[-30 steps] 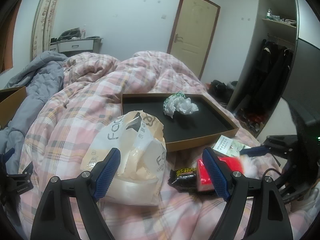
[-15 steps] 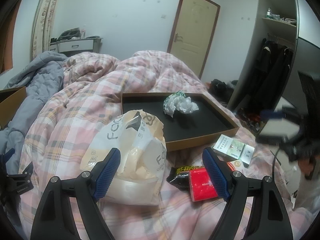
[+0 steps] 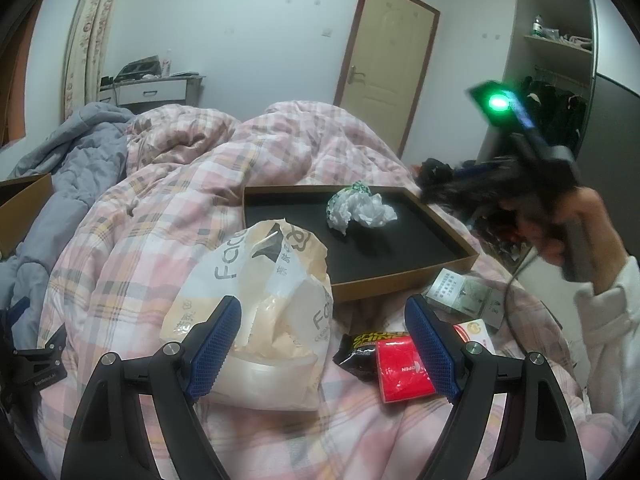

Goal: Clean container
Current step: 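Close the right tool on the crumpled white-green plastic bag, then lift the plastic bag out of the tray with the right tool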

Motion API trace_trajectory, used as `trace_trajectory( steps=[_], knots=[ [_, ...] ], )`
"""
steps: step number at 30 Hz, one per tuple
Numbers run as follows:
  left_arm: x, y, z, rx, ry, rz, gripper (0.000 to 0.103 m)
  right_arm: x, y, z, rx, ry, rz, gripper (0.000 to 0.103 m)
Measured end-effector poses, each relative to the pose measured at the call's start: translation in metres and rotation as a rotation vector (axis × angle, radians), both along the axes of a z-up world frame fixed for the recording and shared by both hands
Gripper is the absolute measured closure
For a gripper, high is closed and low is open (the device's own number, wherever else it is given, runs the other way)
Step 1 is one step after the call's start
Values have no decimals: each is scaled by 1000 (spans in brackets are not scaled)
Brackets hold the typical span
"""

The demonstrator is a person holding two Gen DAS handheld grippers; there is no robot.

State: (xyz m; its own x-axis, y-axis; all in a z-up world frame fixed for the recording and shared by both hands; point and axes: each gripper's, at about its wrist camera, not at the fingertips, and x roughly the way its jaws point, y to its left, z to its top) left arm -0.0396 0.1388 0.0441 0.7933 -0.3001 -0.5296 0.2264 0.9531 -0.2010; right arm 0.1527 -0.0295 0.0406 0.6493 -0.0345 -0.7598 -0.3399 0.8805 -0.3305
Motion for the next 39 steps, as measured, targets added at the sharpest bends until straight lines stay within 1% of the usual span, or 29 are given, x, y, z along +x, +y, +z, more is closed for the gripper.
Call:
trace_trajectory(
  steps=[3,6,10,15,19,20,21,22,23,24,25,27,29,33,39],
  knots=[
    [0,0,0,-1,1,0,21,21,7,-11,-4,17,-54,18],
    [0,0,0,0,-1,-1,21,41,18,-26,15,69,-87,18],
    [0,1,0,0,0,-2,21,55,27,-35,23,85,-127,18],
    [0,0,0,0,0,-1,21,63,30,-51,52,140,-153,18],
    [0,1,1,-1,2,-3,21,60,35,-65,25,157,-138,18],
    [0,2,1,-1,2,-4,21,58,36,-67,21,161,-135,24],
    [0,1,1,0,2,-5,21,57,36,-70,24,175,-133,46],
    [0,1,1,-1,2,-4,21,58,34,-73,35,200,-138,59],
    [0,1,1,-1,2,-3,21,59,32,-74,46,223,-149,76],
    [0,1,1,-2,2,-3,21,58,30,-75,61,242,-155,79],
    [0,1,1,-1,2,-3,21,58,30,-75,65,243,-150,80],
    [0,1,1,-2,2,-3,21,55,28,-74,67,244,-144,88],
    [0,2,1,-1,2,-3,21,51,24,-69,81,246,-142,90],
    [0,2,1,-2,0,-4,21,38,21,-54,115,213,-106,92],
    [1,2,0,-3,2,-5,21,-3,11,-26,234,133,-17,92]
  ],
)
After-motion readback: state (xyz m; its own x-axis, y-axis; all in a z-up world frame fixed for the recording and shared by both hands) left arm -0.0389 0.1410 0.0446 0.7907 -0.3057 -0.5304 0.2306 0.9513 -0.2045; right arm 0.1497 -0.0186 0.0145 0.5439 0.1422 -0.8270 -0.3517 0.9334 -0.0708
